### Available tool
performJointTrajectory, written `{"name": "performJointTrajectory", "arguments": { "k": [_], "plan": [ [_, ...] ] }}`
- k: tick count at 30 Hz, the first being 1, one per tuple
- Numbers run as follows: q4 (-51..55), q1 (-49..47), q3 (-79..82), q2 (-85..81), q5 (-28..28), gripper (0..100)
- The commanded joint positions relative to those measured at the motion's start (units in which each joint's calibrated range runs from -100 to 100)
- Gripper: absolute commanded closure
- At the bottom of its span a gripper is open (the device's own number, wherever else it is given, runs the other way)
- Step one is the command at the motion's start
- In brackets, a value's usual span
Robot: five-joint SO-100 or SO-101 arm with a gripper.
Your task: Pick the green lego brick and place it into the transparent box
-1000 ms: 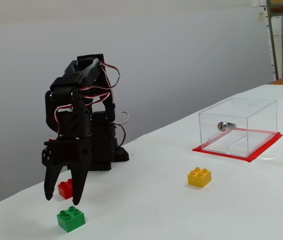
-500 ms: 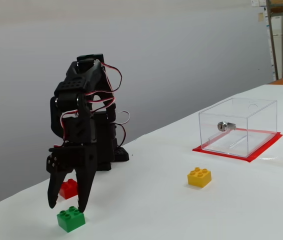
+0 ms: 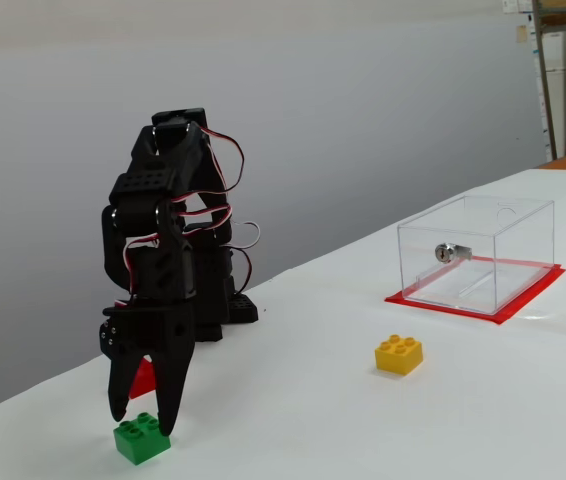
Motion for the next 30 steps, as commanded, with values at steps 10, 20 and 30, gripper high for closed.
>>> {"name": "performJointTrajectory", "arguments": {
  "k": [10, 20, 30],
  "plan": [
    [-0.5, 0.1, -6.8, 7.2, -0.2, 69],
    [-0.4, 0.2, -7.6, 8.4, -0.2, 69],
    [-0.2, 0.3, -7.4, 8.6, -0.2, 86]
  ]
}}
